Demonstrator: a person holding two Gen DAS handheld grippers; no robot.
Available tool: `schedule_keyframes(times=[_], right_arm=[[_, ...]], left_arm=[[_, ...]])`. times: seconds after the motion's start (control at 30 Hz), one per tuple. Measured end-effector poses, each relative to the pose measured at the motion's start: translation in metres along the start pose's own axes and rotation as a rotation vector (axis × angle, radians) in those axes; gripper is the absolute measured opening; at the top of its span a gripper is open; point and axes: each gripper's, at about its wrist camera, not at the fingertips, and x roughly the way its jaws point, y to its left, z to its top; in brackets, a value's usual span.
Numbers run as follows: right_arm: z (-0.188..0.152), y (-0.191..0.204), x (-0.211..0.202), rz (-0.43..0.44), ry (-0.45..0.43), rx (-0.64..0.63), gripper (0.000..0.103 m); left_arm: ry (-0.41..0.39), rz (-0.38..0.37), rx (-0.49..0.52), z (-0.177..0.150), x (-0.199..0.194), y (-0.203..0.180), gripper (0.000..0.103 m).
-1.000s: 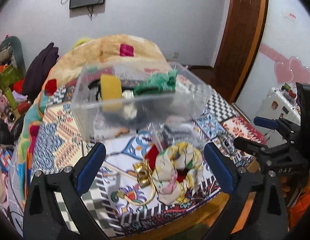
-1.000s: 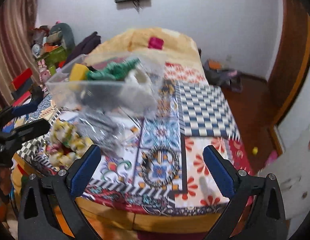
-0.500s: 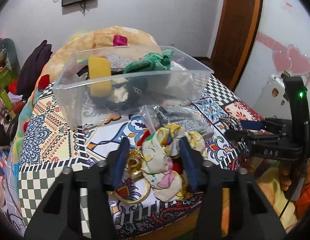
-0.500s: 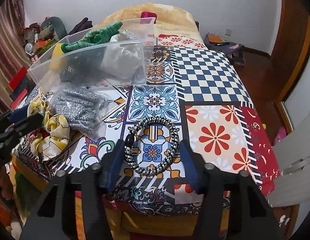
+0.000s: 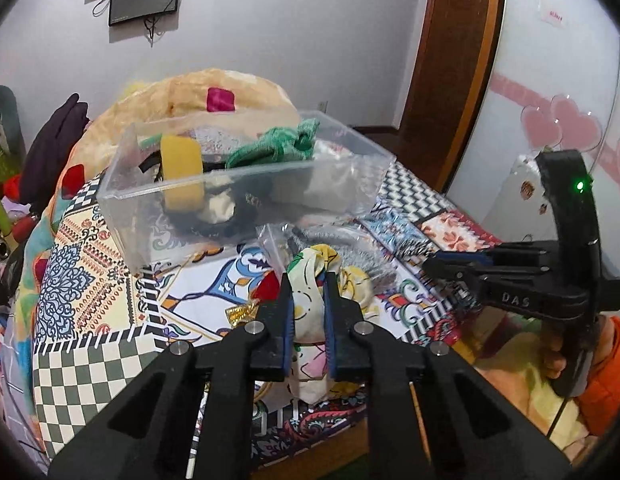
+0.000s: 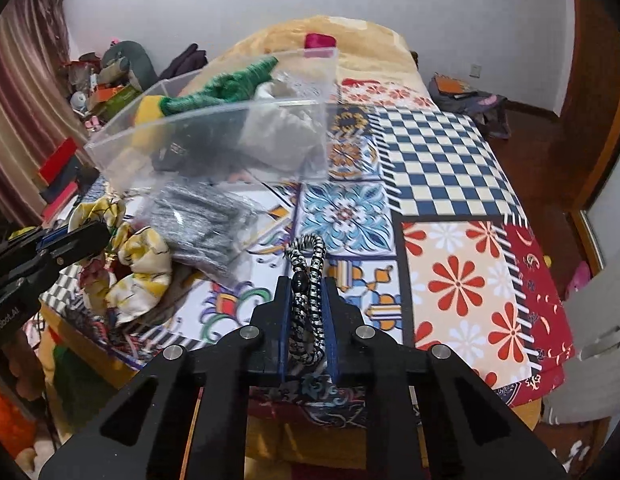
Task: Organize soft objects
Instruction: 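Carry both items into the clear box and open both tools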
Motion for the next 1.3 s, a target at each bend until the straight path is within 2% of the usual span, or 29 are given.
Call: schedule_keyframes(times=[0.4,0.77,1.03,1.3], right_arm=[[0.027,0.032,-0.039,0.031,-0.125,-0.08,0.013],[0.078,0.059,-0.065,0.04,-0.29,-0.143,0.013],[0.111,0.067,-0.051,0.023,-0.35,-0.157,0.013],[0.125,0.059,-0.011,-0.01,-0.297,-0.127,0.013]], left_arm=[[-0.136,0.039,-0.024,0.028,-0.049,0.013,0.012],[-0.271,0.095,-0.043,0.074,-0.076,0.03,0.012],[-0.291,0.144,-0.06,0.108,-0.046,0.044,0.012],[-0.195,0.125,-0.104,0.12,0.011,0.064,0.012]])
